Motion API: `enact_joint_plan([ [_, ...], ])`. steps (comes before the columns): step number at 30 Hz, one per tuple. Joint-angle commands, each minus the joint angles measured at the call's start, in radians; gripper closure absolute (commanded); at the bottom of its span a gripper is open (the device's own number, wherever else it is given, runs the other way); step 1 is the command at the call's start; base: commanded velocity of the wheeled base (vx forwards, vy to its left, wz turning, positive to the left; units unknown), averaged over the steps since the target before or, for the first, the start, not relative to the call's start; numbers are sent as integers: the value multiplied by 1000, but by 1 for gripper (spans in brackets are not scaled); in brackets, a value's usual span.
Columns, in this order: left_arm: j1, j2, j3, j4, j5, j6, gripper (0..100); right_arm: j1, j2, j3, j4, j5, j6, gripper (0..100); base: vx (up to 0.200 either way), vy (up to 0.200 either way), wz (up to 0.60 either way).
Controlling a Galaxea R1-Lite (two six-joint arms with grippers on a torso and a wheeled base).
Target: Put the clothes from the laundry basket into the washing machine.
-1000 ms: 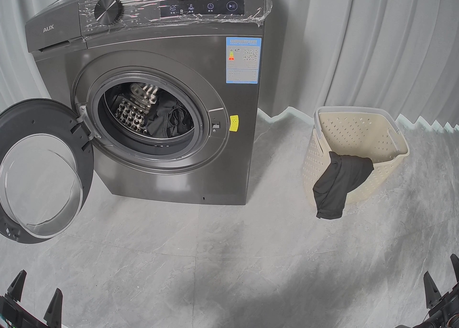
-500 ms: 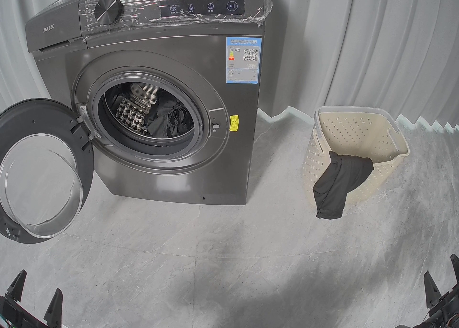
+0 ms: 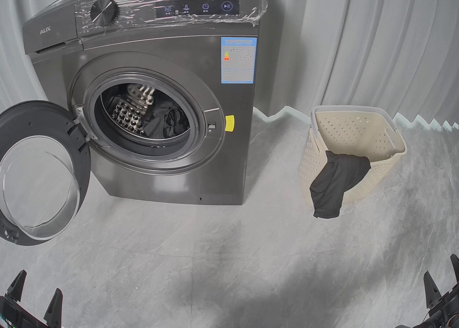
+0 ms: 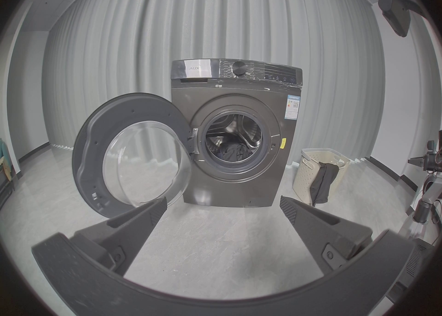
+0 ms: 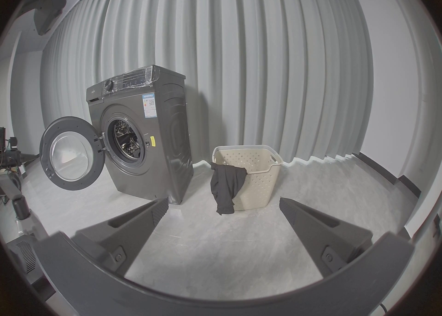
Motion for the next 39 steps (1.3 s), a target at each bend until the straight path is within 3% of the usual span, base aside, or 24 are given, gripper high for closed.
enact_joint_plan([
  [1, 1, -16, 16, 0, 0, -1, 0, 0, -5, 15, 0, 0, -2, 0, 0, 0, 0],
  [5, 1, -16, 16, 0, 0, -1, 0, 0, -5, 13, 0, 0, 0, 0, 0, 0, 0],
  [39, 1, -16, 16, 0, 0, 1, 0, -5, -4, 13, 0, 9, -12, 0, 0, -200, 0],
])
